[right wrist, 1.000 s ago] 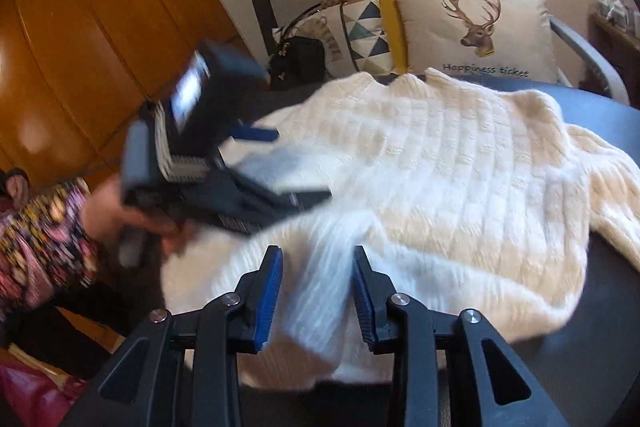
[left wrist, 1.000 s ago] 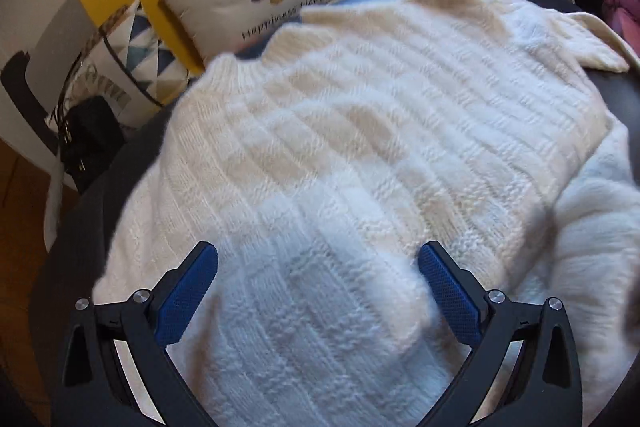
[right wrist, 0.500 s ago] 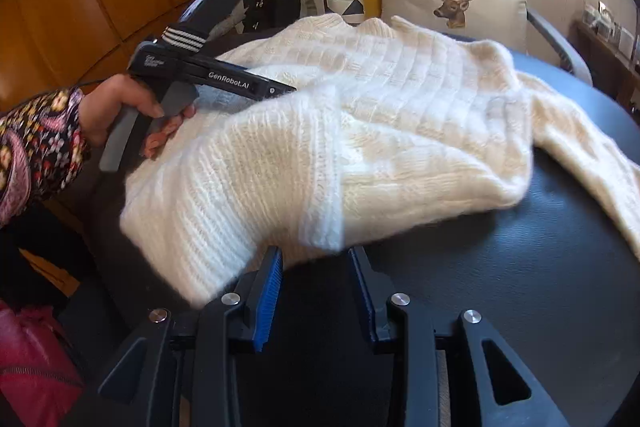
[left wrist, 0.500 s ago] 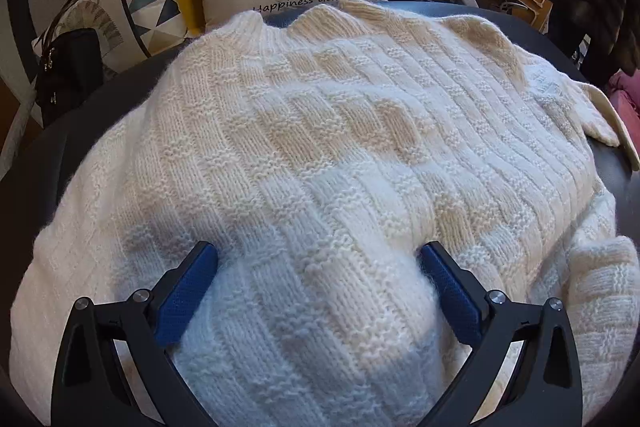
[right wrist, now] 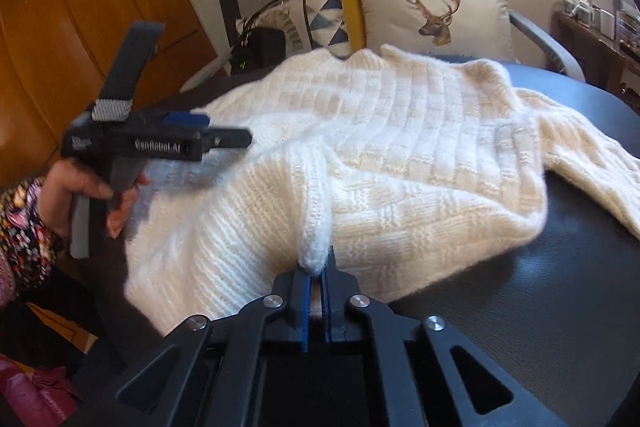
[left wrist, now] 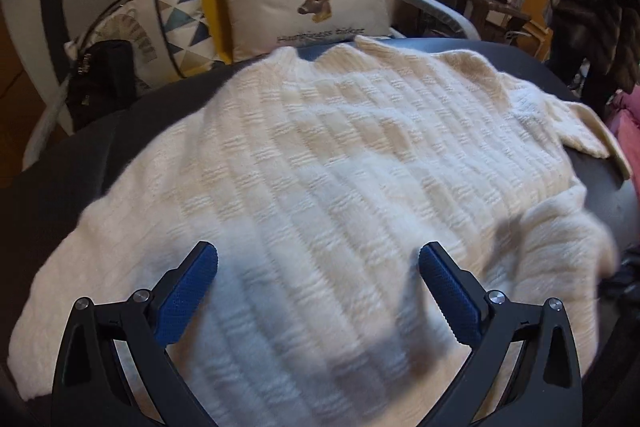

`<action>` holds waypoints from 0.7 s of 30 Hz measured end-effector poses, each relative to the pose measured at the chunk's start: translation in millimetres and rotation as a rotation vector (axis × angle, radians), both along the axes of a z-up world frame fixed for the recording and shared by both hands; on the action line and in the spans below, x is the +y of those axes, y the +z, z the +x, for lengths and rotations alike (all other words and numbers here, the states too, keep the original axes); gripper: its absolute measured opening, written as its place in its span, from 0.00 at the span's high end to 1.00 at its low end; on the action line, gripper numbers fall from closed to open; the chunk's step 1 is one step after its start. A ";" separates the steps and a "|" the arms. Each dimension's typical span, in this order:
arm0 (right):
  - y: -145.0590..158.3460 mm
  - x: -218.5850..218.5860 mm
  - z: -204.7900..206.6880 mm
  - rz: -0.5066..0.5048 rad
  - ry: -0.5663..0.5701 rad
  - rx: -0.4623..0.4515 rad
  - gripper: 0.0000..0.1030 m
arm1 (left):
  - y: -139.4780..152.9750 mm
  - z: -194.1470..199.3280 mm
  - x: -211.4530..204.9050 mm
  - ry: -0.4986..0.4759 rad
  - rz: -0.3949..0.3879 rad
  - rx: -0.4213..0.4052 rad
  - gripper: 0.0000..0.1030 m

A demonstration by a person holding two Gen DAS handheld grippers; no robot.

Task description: Fold clothes

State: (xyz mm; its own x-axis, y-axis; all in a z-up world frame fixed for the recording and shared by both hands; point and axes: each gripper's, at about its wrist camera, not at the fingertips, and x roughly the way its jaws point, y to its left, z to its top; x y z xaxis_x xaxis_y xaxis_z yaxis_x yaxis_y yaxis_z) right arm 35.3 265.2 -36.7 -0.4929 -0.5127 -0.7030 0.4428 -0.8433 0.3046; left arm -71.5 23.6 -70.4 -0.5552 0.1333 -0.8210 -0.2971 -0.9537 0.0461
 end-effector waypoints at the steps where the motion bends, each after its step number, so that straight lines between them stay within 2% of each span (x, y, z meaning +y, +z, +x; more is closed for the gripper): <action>1: 7.2 6.3 5.0 -0.008 -0.011 0.017 0.97 | 0.5 3.7 -3.0 0.004 -0.017 0.010 0.00; 9: 73.9 55.5 56.1 -0.041 -0.071 0.156 0.98 | 2.0 33.4 -0.5 -0.019 -0.115 0.091 0.00; 18: 129.7 71.6 103.2 -0.068 -0.056 0.234 1.00 | 2.8 50.9 2.0 -0.051 -0.094 0.100 0.00; 21: 130.5 76.6 107.2 -0.011 -0.078 0.237 1.00 | 0.3 53.3 -1.8 -0.045 -0.098 0.100 0.00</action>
State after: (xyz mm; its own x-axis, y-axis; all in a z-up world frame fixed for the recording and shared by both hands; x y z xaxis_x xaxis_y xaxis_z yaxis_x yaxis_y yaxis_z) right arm 142.5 341.8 93.8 -0.6817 -0.4738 -0.5574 0.4366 -0.8749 0.2096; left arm -18.3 21.9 -70.1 -0.6301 0.0817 -0.7722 -0.3284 -0.9292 0.1697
